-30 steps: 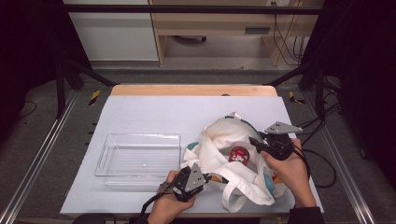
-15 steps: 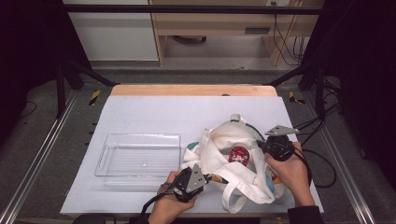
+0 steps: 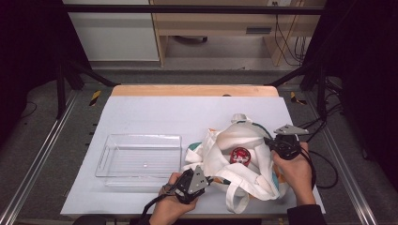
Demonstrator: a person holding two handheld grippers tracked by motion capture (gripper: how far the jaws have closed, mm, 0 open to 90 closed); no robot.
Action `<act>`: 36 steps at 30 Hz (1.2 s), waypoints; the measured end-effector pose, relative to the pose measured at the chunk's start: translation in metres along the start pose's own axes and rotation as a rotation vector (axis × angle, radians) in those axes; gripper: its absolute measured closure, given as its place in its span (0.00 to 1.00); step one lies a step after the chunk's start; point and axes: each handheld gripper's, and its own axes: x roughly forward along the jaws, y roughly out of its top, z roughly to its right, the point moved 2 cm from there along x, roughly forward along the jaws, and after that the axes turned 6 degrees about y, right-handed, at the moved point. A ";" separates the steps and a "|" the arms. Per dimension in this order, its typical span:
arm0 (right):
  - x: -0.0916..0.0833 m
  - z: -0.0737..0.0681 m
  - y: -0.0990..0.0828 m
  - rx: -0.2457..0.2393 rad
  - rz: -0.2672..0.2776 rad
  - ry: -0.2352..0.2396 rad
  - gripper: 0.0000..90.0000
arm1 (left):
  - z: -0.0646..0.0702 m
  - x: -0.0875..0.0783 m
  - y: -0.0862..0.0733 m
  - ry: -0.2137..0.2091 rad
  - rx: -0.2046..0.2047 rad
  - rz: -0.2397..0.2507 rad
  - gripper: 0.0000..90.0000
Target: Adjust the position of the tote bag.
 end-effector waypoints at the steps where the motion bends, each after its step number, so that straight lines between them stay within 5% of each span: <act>1: 0.001 0.001 -0.001 0.007 0.003 -0.001 0.97 | 0.000 0.000 0.000 0.005 0.006 -0.002 0.98; 10: 0.005 0.011 -0.006 0.056 0.005 -0.016 0.97 | 0.004 0.003 -0.002 0.011 0.021 -0.018 0.98; 36: 0.007 0.013 -0.008 0.016 0.008 -0.079 0.97 | 0.007 0.004 -0.005 -0.016 0.030 -0.041 0.99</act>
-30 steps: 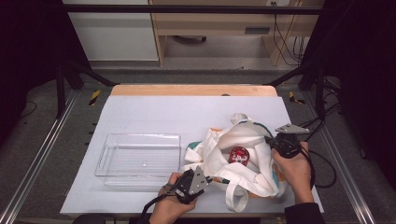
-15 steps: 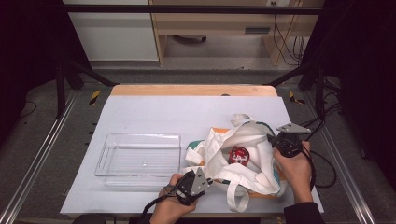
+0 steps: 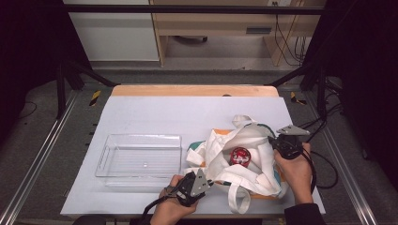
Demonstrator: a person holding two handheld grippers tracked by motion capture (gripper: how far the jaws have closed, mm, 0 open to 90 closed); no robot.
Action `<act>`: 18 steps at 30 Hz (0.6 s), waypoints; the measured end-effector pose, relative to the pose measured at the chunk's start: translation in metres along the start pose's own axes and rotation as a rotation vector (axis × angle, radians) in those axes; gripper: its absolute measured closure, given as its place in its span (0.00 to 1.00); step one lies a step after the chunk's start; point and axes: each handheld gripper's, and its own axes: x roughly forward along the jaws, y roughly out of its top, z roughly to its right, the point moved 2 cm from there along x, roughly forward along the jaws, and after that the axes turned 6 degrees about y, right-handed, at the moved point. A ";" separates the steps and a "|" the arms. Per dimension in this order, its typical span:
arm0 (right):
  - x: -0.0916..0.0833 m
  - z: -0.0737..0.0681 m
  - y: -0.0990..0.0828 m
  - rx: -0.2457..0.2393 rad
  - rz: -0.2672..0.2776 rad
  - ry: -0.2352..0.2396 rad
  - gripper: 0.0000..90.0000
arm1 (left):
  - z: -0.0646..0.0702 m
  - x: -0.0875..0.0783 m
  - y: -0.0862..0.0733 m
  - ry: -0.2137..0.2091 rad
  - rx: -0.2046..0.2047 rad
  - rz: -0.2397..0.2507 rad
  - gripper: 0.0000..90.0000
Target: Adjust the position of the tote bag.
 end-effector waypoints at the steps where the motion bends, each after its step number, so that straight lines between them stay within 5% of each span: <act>1: 0.000 0.000 0.000 0.004 -0.001 -0.001 0.97 | 0.001 0.000 0.000 -0.002 -0.001 0.000 0.99; 18: 0.000 -0.001 -0.001 -0.002 0.011 -0.031 0.96 | 0.001 -0.003 -0.002 -0.002 0.006 0.000 0.99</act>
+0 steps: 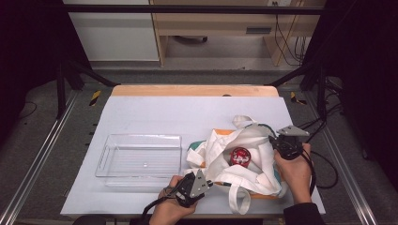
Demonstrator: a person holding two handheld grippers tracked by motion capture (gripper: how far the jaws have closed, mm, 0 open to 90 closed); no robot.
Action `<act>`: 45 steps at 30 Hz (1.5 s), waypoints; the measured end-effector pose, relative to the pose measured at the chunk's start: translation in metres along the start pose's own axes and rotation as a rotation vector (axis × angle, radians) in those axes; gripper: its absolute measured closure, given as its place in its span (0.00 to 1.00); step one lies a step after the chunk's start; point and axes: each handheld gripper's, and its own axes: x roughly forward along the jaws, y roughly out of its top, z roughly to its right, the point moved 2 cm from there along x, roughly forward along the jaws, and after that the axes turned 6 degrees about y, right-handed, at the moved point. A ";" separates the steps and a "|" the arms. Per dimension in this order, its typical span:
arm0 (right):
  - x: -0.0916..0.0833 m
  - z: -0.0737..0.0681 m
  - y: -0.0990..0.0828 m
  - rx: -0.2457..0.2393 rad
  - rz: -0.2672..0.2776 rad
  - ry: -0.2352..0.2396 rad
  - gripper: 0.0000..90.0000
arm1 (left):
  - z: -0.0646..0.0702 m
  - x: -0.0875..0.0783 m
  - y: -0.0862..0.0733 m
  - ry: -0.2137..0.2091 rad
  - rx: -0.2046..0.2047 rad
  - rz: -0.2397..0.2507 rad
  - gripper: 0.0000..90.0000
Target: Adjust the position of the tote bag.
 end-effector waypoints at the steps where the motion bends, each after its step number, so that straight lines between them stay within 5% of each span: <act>1: 0.000 0.000 0.000 -0.004 0.001 -0.003 0.96 | 0.000 0.000 0.000 -0.001 0.001 -0.001 0.99; 33: 0.010 0.009 -0.003 0.011 -0.012 -0.010 0.95 | -0.002 0.001 -0.002 -0.004 -0.011 0.002 0.98; 41: -0.001 0.004 -0.004 -0.008 0.033 -0.044 0.61 | -0.006 -0.004 0.003 0.002 -0.040 0.048 0.84; 45: -0.009 0.005 -0.001 0.004 0.081 -0.062 0.36 | -0.005 -0.010 0.011 0.014 -0.042 0.102 0.73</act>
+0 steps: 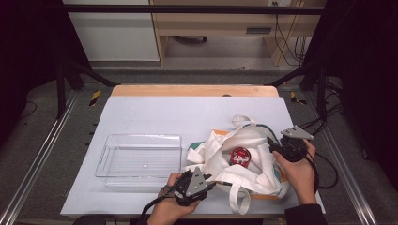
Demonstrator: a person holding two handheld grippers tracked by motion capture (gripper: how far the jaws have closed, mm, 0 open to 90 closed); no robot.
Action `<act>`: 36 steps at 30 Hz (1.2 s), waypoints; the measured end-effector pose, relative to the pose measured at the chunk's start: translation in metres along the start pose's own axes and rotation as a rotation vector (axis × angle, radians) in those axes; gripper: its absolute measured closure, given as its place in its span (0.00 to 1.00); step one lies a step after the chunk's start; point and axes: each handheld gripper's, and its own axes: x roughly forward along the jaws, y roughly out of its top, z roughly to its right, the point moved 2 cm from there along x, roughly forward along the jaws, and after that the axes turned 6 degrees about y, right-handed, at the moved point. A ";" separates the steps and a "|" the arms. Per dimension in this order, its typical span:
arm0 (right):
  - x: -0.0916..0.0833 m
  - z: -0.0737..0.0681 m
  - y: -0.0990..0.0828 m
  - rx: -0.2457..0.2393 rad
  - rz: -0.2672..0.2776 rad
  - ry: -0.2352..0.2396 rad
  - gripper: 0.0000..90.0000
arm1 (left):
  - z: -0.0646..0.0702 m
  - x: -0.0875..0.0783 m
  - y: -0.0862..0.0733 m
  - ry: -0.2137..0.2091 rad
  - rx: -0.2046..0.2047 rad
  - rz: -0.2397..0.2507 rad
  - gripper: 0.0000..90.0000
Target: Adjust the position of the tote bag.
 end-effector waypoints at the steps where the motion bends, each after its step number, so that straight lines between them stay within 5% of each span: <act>1: -0.002 0.000 0.002 0.011 0.008 0.000 0.34 | 0.000 0.000 0.000 0.000 0.000 0.000 0.71; 6: -0.018 -0.005 0.018 0.037 0.077 0.005 0.28 | -0.009 -0.011 0.012 0.009 -0.067 0.054 0.64; 14: -0.056 -0.019 0.033 0.022 0.147 0.098 0.21 | -0.013 -0.024 0.027 -0.020 -0.083 0.069 0.57; 19: -0.063 -0.032 0.035 0.006 0.130 0.185 0.20 | -0.025 -0.031 0.040 -0.004 -0.102 0.083 0.55; 27: -0.057 -0.060 0.042 -0.070 0.087 0.256 0.30 | -0.052 -0.024 0.064 0.046 -0.051 0.035 0.54; 36: -0.048 -0.077 0.022 -0.079 0.023 0.291 0.32 | -0.071 0.015 0.092 0.024 -0.017 -0.002 0.51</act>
